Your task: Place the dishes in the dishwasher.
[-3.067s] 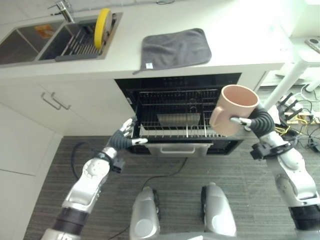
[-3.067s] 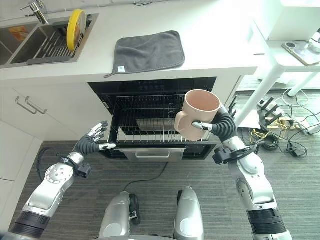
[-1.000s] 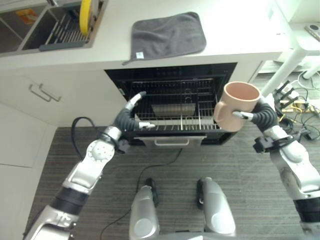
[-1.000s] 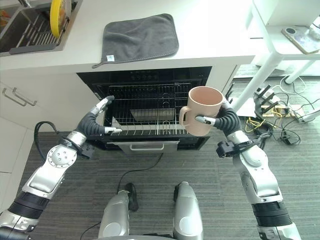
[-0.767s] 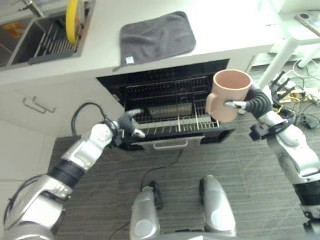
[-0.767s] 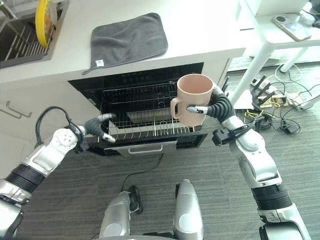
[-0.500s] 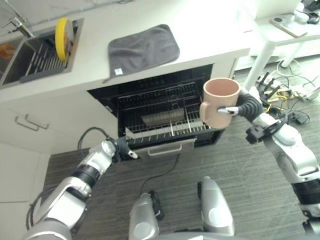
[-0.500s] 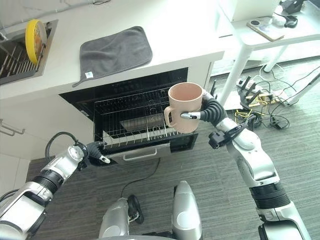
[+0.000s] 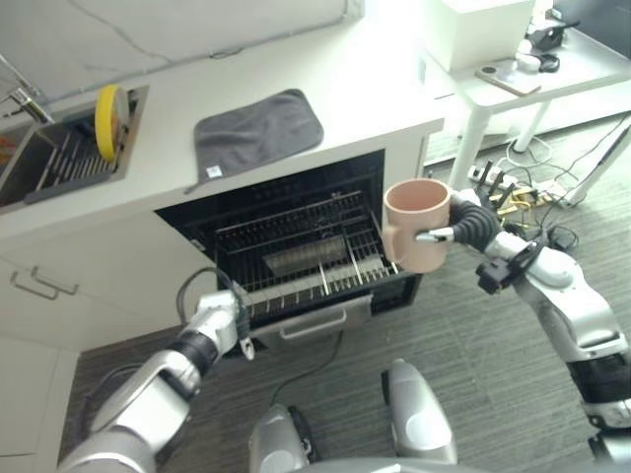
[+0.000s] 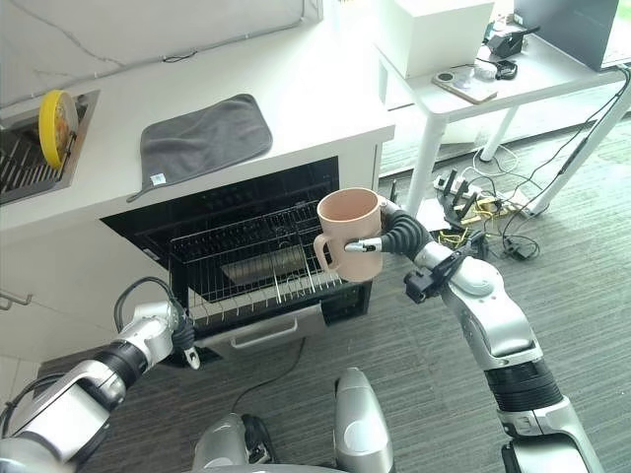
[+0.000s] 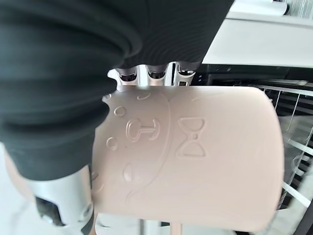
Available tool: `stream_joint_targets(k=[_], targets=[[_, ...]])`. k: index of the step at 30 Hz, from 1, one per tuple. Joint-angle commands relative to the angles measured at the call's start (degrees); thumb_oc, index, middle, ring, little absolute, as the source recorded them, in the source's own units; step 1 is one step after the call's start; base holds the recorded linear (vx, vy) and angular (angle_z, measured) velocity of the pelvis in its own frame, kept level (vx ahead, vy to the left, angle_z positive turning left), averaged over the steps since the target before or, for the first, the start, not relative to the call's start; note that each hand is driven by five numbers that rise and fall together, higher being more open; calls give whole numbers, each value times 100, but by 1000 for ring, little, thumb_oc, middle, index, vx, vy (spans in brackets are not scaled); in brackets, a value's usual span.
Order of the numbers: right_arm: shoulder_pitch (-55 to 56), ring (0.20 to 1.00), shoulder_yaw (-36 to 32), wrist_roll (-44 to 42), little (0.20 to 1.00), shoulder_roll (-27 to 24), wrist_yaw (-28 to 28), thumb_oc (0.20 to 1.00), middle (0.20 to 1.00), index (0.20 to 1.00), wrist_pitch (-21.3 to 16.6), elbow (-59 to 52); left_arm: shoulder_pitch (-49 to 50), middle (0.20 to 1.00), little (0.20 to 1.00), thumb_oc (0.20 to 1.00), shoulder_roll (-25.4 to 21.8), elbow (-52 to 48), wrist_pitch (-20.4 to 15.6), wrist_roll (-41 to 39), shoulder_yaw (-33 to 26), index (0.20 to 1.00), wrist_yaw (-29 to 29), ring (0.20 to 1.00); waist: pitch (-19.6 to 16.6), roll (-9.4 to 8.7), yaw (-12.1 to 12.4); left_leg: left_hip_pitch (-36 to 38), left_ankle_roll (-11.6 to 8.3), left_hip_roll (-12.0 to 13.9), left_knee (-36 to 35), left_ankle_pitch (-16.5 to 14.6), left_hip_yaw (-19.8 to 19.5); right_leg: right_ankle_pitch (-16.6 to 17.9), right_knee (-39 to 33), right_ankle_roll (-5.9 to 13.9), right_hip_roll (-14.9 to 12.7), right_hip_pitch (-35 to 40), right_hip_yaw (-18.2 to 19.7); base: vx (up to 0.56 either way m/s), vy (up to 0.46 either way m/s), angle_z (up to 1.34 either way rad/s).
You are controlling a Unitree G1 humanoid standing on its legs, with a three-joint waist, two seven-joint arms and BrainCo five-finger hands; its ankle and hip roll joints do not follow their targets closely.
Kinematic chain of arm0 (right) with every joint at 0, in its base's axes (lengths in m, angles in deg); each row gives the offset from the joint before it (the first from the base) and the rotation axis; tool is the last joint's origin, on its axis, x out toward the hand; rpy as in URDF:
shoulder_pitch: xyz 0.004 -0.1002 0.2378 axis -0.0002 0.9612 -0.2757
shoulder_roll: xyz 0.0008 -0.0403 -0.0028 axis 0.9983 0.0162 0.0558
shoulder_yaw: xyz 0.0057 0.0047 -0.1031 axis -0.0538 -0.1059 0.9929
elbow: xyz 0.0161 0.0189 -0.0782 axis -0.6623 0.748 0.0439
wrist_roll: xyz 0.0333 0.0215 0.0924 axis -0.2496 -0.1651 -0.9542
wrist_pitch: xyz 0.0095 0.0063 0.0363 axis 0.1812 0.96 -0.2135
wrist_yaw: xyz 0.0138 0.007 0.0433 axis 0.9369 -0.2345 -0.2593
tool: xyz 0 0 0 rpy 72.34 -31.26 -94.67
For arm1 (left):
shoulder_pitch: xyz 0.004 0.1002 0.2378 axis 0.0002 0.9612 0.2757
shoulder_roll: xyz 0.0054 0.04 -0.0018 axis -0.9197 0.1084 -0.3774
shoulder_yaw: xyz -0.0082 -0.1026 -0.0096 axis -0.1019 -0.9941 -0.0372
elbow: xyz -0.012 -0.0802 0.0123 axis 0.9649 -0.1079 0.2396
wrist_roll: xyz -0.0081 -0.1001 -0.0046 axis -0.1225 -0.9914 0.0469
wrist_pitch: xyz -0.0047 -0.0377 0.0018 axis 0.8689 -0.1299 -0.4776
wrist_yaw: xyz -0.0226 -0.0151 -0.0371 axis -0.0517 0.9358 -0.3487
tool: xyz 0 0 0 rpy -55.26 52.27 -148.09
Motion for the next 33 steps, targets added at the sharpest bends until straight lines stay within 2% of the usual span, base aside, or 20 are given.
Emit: stream_joint_targets(k=[1, 2, 3, 8, 11, 12, 17, 24, 27, 33], targets=[[-484, 200, -119, -66, 200, 59, 182, 200, 200, 200, -324, 19, 1051, 1000, 1000, 1000, 16, -523, -165, 209, 173, 1000, 2324, 1000, 15, -162, 180, -580, 182, 50, 367, 18, -537, 844, -1096, 256, -434, 348, -448, -231, -30, 6], [-564, 200, -77, -77, 200, -60, 301, 200, 200, 200, -380, 105, 1206, 1000, 1000, 1000, -177, -1134, -272, 318, 197, 1000, 2674, 1000, 117, -151, 265, -646, 182, 21, 358, 12, -597, 840, -1098, 247, -436, 300, -475, -239, -28, 15], [-594, 200, -65, -91, 200, -107, 340, 200, 200, 200, -394, 125, 1252, 1000, 1000, 1000, -250, -1300, -302, 303, 214, 1000, 2690, 1000, 147, -144, 288, -663, 182, 9, 345, 16, -615, 840, -1103, 247, -437, 285, -479, -200, -19, 24], [-762, 200, -17, -72, 200, -249, 534, 200, 200, 200, -325, 294, 1439, 1000, 1000, 1000, -492, -1914, -502, -66, 225, 1000, 2559, 1000, 303, -98, 440, -772, 192, -58, 306, 27, -730, 832, -1117, 236, -459, 208, -515, -118, 3, 13], [-929, 200, 40, 35, 200, -248, 641, 200, 200, 200, -287, 679, 1550, 1000, 1000, 1000, -583, -2215, -735, -176, 233, 1000, 2539, 1000, 356, -59, 563, -783, 183, -121, 250, 21, -808, 820, -1156, 238, -490, 200, -563, -59, 3, 23], [-1084, 200, 140, 92, 200, -233, 726, 200, 200, 200, -258, 916, 1588, 1000, 1000, 1000, -606, -2256, -850, -285, 238, 1000, 2364, 1000, 383, -44, 626, -805, 177, -139, 251, 20, -848, 819, -1147, 229, -507, 178, -593, -53, -18, 9], [-1573, 200, 469, 358, 200, -94, 981, 200, 200, 200, -90, 1814, 1450, 1000, 1000, 1000, -682, -2334, -938, -564, 317, 1000, 2089, 1000, 423, 14, 819, -873, 172, -229, 228, 28, -970, 803, -1128, 209, -560, 111, -654, -32, -16, 20], [-3166, 200, 1295, 73, 200, 82, 1287, 200, 200, 200, -7, 4515, 891, 1000, 1000, 1000, -755, -2463, -1098, -1010, 603, 1000, 1914, 1000, 544, 204, 1205, -1150, 122, -441, 309, 37, -1145, 751, -867, 179, -715, -194, -735, -31, -6, 19], [-3456, 200, 1440, -43, 200, 104, 1425, 200, 200, 200, 82, 4988, 770, 1000, 1000, 1000, -806, -2459, -1164, -1177, 713, 1000, 1775, 1000, 622, 263, 1257, -1256, 119, -483, 394, -8, -1161, 680, -697, 181, -777, -340, -728, -50, 23, 19], [-3662, 200, 1435, 28, 200, 3, 1415, 200, 200, 200, -60, 6168, 790, 1000, 1000, 1000, -866, -2585, -1331, -1616, 1055, 1000, 1318, 1000, 760, 511, 1347, -1557, 150, -627, 627, -92, -1209, 586, -352, 172, -909, -723, -700, -17, 37, 12]])
